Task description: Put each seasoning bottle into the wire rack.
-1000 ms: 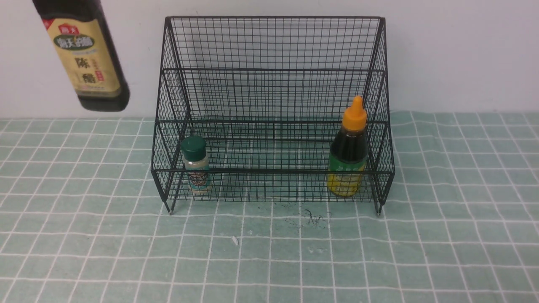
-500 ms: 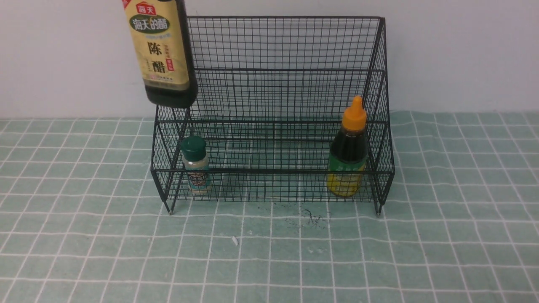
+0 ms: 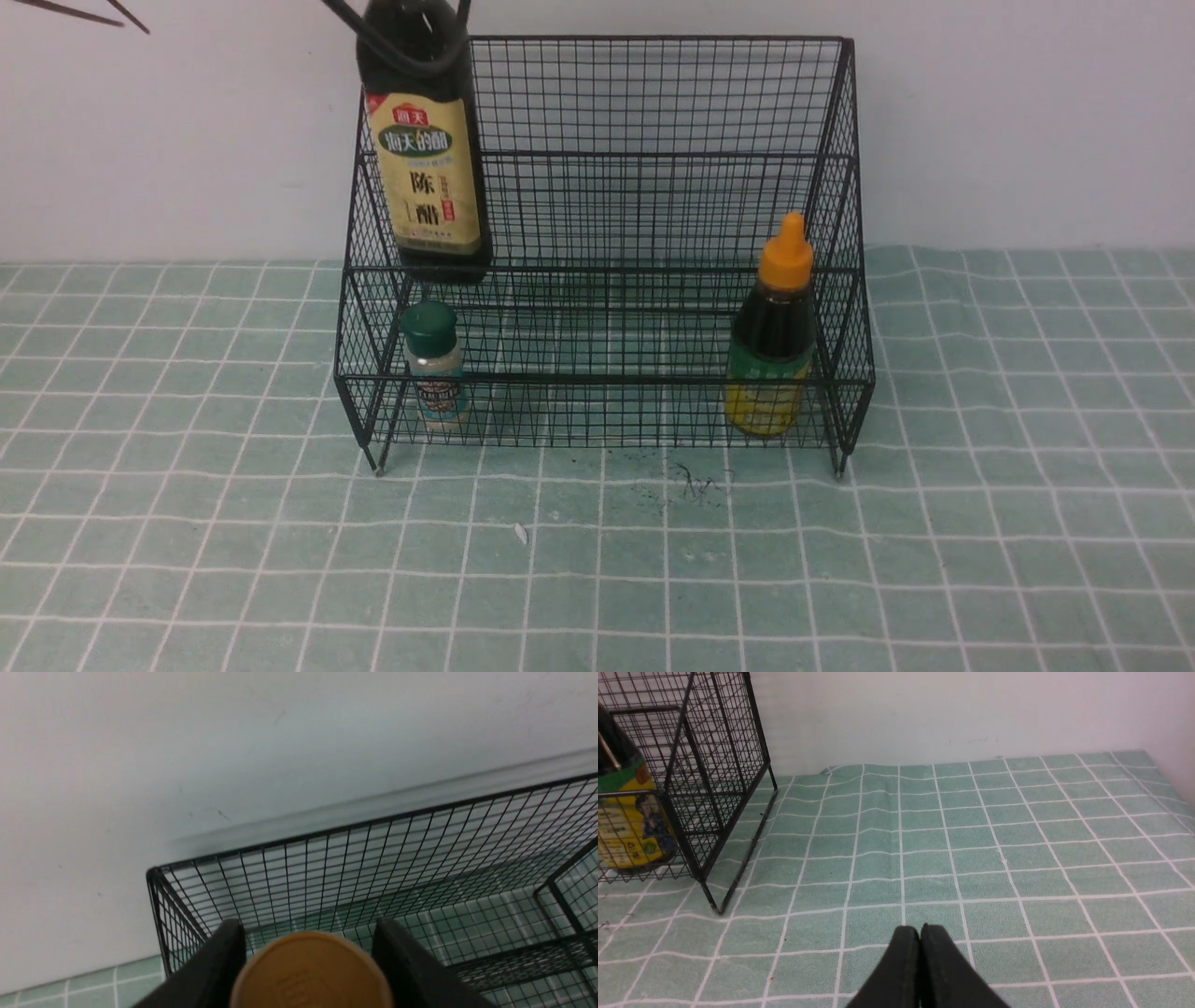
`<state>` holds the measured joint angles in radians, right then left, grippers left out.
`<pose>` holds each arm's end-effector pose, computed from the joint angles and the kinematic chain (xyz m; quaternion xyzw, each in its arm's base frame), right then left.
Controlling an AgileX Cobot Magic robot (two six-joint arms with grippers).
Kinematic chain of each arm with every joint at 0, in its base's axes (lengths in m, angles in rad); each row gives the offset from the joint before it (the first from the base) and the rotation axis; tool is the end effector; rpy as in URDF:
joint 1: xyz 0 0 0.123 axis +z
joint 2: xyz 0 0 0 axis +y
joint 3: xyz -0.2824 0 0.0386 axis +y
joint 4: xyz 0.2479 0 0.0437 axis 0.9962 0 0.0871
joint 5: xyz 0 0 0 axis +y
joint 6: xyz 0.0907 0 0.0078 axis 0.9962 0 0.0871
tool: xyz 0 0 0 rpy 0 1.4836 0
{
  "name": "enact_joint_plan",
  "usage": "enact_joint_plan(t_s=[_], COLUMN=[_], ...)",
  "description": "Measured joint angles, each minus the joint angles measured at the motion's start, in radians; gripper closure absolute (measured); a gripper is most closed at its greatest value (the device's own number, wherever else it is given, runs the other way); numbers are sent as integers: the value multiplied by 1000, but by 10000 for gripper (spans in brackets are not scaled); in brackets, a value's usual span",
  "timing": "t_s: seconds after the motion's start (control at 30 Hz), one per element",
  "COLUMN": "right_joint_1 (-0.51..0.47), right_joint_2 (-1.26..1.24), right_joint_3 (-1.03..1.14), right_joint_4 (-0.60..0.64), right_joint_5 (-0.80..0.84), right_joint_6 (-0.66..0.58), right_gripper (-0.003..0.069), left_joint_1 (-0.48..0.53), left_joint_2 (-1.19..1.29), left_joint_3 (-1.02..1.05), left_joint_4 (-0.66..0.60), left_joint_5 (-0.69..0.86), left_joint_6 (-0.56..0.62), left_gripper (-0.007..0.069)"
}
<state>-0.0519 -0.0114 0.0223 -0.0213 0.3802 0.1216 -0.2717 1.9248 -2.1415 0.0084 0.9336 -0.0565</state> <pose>0.0523 -0.0034 0.1720 0.0642 0.8034 0.0116 0.5918 0.4243 -0.1176 0.4168 0.0964 0.8861 -0.0700 0.4480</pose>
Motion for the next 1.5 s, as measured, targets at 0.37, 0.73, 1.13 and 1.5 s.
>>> enact_joint_plan(t_s=[0.37,0.73,1.13,1.5], right_joint_1=[0,0,0,0], right_joint_2=[0,0,0,0], right_joint_3=[0,0,0,0], right_joint_4=[0,0,0,0], right_joint_5=[0,0,0,0], right_joint_6=[0,-1,-3,-3], right_gripper=[672,672,672,672], left_joint_1=[0,0,0,0], left_joint_2=[90,81,-124,-456], left_joint_3=[0,-20,-84,48], left_joint_4=[16,18,41,37], left_joint_5=[106,108,196,327], left_joint_6=[-45,-49,-48,33], left_gripper=[310,217,279,631])
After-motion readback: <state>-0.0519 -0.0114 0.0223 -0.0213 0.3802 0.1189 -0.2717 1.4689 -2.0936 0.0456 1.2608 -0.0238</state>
